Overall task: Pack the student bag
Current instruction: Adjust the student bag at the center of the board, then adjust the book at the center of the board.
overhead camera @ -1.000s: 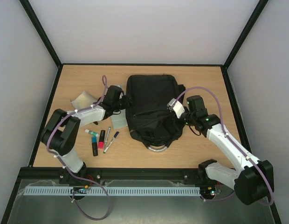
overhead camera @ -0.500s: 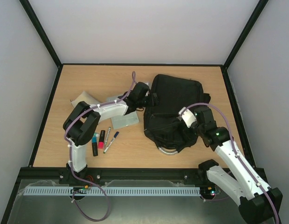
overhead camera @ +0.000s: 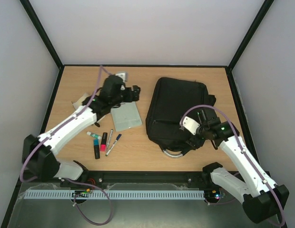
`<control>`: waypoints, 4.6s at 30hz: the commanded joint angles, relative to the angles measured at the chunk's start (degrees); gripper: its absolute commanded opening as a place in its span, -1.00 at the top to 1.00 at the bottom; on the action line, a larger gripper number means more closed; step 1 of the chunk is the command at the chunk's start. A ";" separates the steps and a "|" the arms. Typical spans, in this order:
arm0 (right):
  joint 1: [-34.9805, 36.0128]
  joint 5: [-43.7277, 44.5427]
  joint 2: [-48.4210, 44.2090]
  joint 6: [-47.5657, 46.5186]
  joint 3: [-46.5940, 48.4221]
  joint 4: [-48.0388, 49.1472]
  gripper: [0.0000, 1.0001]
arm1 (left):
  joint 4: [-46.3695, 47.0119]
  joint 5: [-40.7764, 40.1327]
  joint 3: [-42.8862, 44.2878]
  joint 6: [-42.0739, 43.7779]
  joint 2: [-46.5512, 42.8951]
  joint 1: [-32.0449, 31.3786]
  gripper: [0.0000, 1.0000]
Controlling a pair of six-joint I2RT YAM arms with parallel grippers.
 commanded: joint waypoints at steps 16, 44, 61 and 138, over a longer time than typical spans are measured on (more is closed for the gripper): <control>8.24 -27.27 33.51 27.71 25.54 19.44 -0.40 | 0.05 15.80 -20.59 -0.54 -2.19 21.76 -0.99; 10.54 -25.41 69.85 41.80 39.74 22.56 0.02 | 7.78 13.86 -27.92 -7.79 -0.63 18.38 -0.73; 10.54 -27.03 75.04 43.83 40.65 23.43 0.15 | 9.21 12.50 -25.21 -10.43 10.30 18.61 -0.76; 12.65 -25.91 60.99 39.49 22.90 17.09 -0.27 | 8.95 24.29 -35.20 -12.18 -4.35 14.86 -0.80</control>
